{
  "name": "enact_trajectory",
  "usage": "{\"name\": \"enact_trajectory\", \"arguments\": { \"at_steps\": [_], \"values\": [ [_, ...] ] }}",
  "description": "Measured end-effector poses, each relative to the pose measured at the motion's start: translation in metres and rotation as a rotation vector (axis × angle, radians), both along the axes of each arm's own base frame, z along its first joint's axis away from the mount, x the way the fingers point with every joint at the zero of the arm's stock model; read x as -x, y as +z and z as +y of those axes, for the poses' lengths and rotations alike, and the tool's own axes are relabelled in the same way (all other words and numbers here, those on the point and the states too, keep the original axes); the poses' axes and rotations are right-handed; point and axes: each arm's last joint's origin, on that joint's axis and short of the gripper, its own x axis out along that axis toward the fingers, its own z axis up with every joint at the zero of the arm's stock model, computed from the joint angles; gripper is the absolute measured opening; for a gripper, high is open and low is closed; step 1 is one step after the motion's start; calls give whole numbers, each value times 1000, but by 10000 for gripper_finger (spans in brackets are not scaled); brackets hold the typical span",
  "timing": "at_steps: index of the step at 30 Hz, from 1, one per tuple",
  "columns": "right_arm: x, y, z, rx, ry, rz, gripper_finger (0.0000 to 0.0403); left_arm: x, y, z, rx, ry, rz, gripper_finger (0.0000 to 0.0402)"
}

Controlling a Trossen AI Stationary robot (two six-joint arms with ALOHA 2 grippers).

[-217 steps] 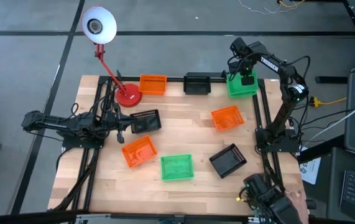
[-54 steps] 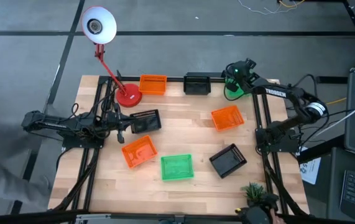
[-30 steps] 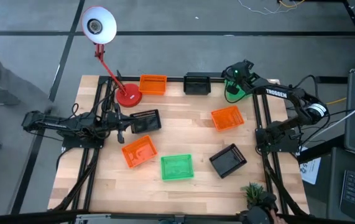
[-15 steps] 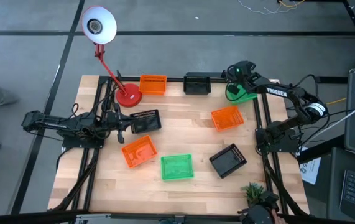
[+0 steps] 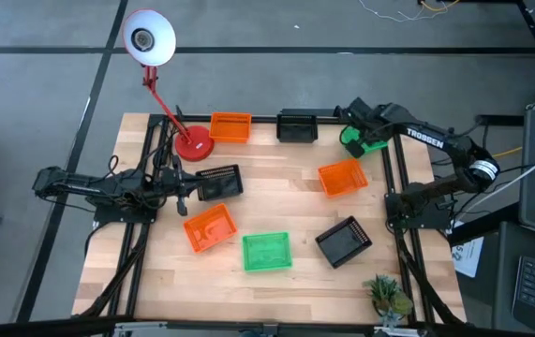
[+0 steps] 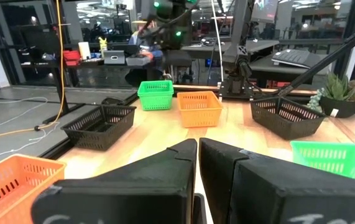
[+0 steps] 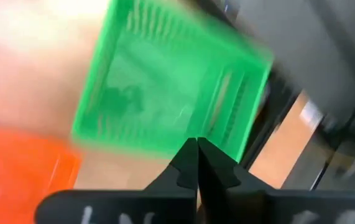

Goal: Stack baskets by color
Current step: Stack the middle green bin on top of the top green bin

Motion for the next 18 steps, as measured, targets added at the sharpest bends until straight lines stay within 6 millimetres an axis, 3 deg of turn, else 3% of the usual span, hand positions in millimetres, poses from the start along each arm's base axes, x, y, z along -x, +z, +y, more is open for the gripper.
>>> {"name": "enact_trajectory", "arguments": {
  "at_steps": [5,9,18],
  "values": [
    [9,-32,10,-153,-63,-40,0,0,-1,0,-1,0,10,11],
    [13,-55,14,-160,-112,-74,0,0,-1,0,0,0,12,11],
    [11,-63,6,-73,-229,-198,0,0,-1,0,0,0,12,11]
  ]
}}
